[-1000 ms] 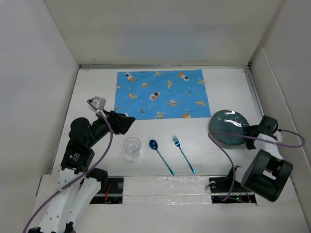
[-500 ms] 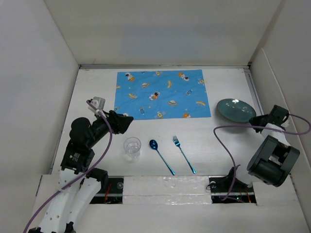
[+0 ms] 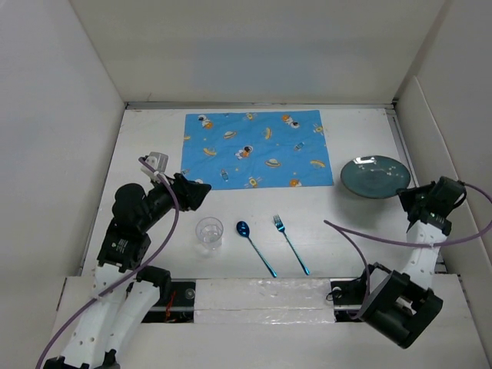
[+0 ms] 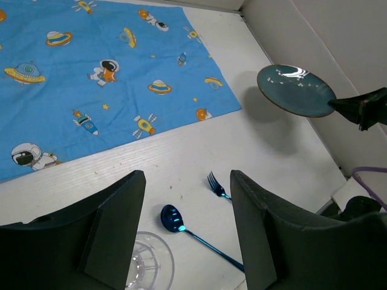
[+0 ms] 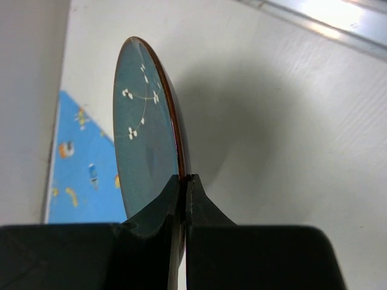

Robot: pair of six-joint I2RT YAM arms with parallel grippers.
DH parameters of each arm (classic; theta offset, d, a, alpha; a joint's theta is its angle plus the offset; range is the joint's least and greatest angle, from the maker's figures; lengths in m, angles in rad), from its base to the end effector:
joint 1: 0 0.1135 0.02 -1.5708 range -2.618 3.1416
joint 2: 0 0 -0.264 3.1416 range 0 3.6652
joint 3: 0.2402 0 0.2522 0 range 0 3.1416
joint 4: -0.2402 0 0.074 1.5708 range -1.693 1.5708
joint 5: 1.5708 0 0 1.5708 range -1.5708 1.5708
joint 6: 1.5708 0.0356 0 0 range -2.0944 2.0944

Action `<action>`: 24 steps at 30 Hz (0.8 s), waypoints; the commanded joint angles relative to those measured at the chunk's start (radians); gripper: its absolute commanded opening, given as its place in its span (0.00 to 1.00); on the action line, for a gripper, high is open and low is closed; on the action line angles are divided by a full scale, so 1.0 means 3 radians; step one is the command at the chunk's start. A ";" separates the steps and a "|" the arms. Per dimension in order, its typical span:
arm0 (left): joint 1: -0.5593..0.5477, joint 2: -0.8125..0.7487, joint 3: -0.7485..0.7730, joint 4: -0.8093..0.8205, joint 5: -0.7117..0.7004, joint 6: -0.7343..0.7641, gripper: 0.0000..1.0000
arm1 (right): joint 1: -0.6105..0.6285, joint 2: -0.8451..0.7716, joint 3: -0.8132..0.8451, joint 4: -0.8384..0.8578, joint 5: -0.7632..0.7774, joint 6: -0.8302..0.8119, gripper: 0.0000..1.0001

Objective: Set the dinner table for one person

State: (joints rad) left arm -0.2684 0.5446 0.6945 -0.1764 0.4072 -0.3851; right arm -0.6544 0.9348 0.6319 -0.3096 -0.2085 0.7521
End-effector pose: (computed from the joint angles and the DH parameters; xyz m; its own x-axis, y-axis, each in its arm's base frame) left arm 0.1256 -0.0492 0.3434 -0.2585 -0.2866 -0.9225 0.5699 0.7259 -0.3852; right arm 0.1663 -0.1183 0.2475 -0.0181 0.8563 -0.5162 0.6484 0.4030 0.6459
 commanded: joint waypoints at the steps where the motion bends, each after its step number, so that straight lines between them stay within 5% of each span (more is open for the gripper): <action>1: 0.0015 0.0051 0.0088 0.0123 0.0033 0.0031 0.55 | -0.0002 -0.0227 0.0077 0.0611 -0.0843 0.0299 0.00; 5: 0.0051 0.0102 0.0083 0.0148 0.0064 0.0016 0.54 | 0.0232 -0.0299 -0.0005 0.1122 -0.1207 0.0632 0.00; 9: 0.0117 0.0163 0.0068 0.0189 0.0141 -0.0025 0.54 | 0.1262 -0.0049 0.0122 0.1654 -0.0947 0.0918 0.00; 16: 0.0117 0.0230 0.0068 0.0194 0.0003 -0.0030 0.54 | 0.2517 0.1127 0.0755 0.2775 -0.0410 0.1190 0.00; 24: 0.0117 0.0256 0.0068 0.0189 -0.0089 -0.0015 0.53 | 0.2994 0.2460 0.1590 0.3261 -0.0236 0.1236 0.00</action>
State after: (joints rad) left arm -0.2382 0.6266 0.6945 -0.1619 0.3908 -0.3908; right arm 0.2276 1.6310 0.9760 0.3542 -0.2970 1.0363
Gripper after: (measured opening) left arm 0.536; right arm 0.044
